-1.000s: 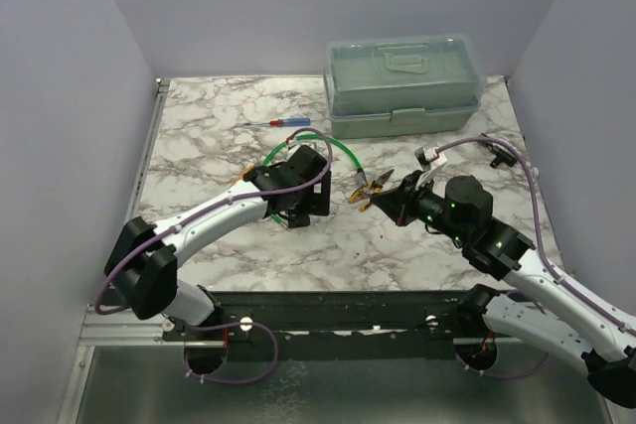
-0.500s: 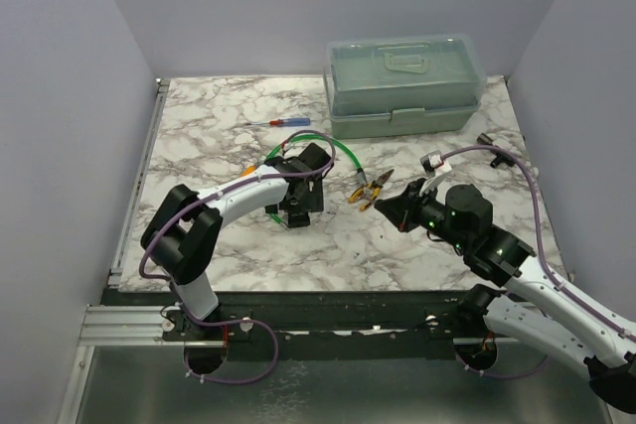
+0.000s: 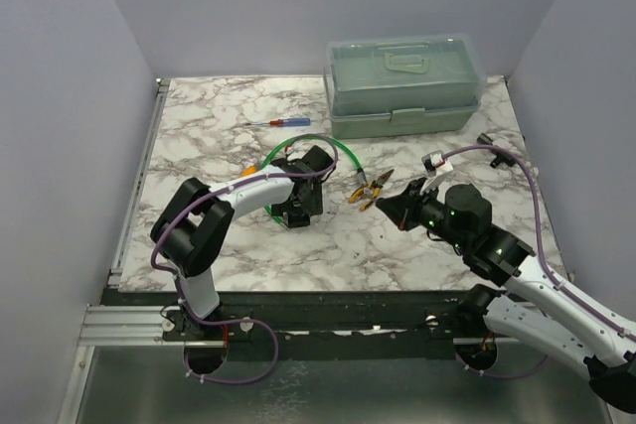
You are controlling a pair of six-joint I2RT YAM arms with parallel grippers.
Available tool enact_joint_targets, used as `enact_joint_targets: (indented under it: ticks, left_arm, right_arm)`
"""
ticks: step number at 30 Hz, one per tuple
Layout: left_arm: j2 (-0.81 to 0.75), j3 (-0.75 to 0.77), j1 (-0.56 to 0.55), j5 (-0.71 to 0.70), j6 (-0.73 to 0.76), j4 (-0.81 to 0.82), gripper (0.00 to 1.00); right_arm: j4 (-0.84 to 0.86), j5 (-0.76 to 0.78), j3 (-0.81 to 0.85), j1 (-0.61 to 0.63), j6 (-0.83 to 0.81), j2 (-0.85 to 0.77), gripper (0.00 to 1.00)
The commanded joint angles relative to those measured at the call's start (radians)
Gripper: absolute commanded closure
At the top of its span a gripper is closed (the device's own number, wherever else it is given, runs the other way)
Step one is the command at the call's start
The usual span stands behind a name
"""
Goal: Unlock with the key
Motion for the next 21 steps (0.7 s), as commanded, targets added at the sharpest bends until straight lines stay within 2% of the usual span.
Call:
enact_joint_targets:
  ticks: [1,4,11,15,20,21]
  left_arm:
    - [0.012,-0.023,-0.003,0.025,-0.016,0.035,0.24]
    - [0.015,-0.035,-0.003,0.032,-0.021,0.048,0.26]
    - [0.009,-0.062,-0.003,0.054,-0.026,0.075,0.4]
    - [0.005,-0.07,-0.003,0.076,-0.026,0.089,0.57]
    - [-0.015,-0.066,-0.003,0.098,-0.033,0.106,1.0]
    - [-0.025,-0.063,-0.003,0.101,-0.033,0.109,1.0]
  right_arm:
    - [-0.014,0.035,-0.013,0.001,0.002,0.002,1.0]
    - [-0.017,0.039,-0.011,0.001,0.002,0.004,1.0]
    - [-0.022,0.044,-0.012,0.001,0.007,0.007,1.0]
    - [-0.023,0.047,-0.012,0.001,0.013,0.011,1.0]
    - [-0.019,0.055,-0.013,0.001,0.032,0.013,1.0]
    - [-0.019,0.059,-0.014,0.0,0.037,0.013,1.0]
